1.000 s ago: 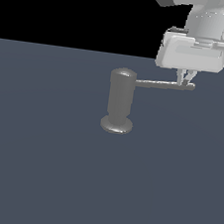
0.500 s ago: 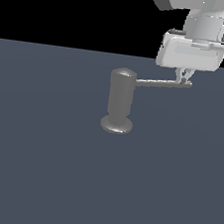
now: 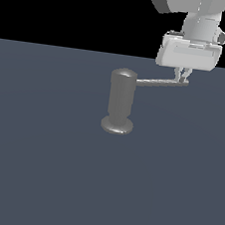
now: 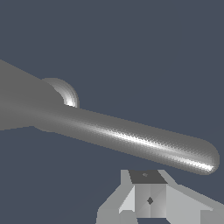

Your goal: Turn on the faucet by rotating a designated handle.

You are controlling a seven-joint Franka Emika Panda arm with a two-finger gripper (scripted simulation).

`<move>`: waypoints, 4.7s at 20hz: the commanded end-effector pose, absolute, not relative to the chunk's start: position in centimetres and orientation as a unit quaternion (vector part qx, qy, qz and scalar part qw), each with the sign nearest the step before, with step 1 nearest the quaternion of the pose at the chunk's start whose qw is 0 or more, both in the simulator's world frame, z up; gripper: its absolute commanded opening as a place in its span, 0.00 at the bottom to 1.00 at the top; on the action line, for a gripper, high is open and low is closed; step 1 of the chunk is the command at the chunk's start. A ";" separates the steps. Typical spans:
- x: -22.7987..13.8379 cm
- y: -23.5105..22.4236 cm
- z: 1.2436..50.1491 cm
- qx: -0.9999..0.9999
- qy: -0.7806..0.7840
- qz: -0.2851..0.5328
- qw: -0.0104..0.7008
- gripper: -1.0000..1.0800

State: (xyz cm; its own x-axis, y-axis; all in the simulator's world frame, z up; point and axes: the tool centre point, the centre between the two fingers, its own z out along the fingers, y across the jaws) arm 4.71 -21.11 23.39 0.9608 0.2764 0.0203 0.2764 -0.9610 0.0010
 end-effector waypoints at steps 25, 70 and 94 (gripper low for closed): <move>9.5 -17.2 23.0 -0.991 -0.135 -0.006 0.002 0.00; 17.7 6.8 22.3 -0.992 -0.129 -0.002 0.000 0.00; 20.1 13.6 22.1 -0.992 -0.127 0.000 0.000 0.00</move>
State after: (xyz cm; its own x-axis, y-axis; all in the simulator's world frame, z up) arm 19.98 13.25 22.14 0.9675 0.2530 0.0006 0.2530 -0.9675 -0.0002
